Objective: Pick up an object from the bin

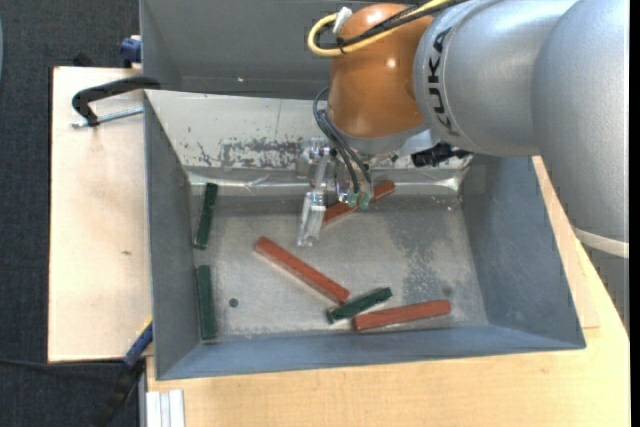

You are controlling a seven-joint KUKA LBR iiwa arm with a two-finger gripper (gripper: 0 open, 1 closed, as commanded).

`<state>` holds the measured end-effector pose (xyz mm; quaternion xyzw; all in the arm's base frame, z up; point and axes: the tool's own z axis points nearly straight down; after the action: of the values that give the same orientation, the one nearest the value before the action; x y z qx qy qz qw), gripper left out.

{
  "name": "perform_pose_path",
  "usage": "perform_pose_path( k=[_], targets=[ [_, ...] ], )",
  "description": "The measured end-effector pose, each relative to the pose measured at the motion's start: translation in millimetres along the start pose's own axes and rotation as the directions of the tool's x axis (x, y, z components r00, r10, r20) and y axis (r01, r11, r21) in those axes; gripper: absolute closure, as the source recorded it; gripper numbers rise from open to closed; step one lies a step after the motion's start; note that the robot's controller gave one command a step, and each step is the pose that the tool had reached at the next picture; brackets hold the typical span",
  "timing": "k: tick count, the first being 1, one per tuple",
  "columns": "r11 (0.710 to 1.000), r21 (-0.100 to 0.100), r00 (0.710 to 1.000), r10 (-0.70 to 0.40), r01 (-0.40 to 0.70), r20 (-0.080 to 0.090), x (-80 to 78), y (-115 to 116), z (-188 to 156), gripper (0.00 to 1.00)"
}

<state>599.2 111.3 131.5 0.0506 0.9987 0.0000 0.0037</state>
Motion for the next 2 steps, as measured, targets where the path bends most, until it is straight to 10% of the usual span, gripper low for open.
perform_pose_path(
  k=[2],
  targets=[
    [0.999,-0.002,0.999,0.039,-0.039,-0.011,34.2,9.5,54.6,0.00]
  ],
)
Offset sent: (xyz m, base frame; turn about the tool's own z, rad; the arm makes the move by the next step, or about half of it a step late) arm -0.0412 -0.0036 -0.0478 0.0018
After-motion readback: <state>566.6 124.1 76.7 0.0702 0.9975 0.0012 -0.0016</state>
